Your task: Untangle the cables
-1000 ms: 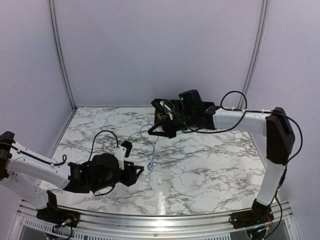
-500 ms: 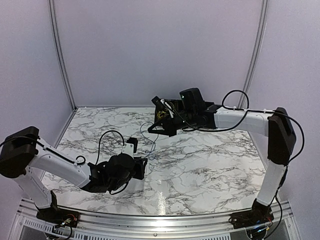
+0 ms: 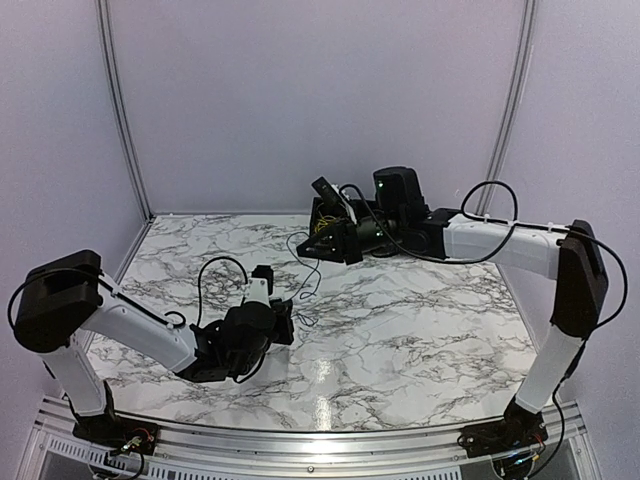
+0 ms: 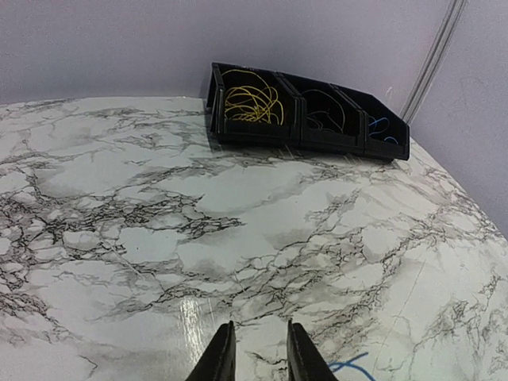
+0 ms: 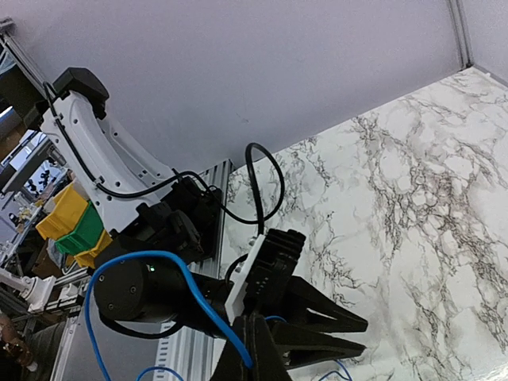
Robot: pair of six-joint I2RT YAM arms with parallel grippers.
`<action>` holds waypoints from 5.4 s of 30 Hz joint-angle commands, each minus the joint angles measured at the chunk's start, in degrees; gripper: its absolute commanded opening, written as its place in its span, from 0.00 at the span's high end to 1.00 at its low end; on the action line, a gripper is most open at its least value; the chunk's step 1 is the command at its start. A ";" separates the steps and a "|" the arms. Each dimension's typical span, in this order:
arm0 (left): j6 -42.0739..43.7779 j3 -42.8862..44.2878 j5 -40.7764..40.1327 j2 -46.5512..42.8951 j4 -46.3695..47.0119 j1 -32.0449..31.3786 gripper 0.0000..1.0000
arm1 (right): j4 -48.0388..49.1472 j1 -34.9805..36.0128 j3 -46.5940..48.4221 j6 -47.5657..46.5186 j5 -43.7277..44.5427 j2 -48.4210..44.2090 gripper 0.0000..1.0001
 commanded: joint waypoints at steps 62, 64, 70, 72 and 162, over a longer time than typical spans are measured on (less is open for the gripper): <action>-4.46 -10.19 16.01 0.81 6.89 0.87 0.54 | -6.75 -36.69 35.89 -14.11 19.82 13.39 1.00; -4.71 -10.17 16.23 0.74 6.89 0.79 0.54 | -5.88 -37.57 35.97 -13.63 20.50 14.71 1.00; -5.38 -10.54 17.07 0.31 6.80 0.74 0.54 | -3.36 -40.27 37.31 -12.41 22.73 21.22 1.00; -5.59 -10.88 17.08 -0.04 6.76 0.69 0.54 | -3.63 -40.35 38.56 -12.43 22.97 23.79 1.00; -0.68 -7.23 13.98 -15.67 -18.05 3.67 0.47 | -17.36 -37.57 1.11 -26.51 34.92 -6.21 0.27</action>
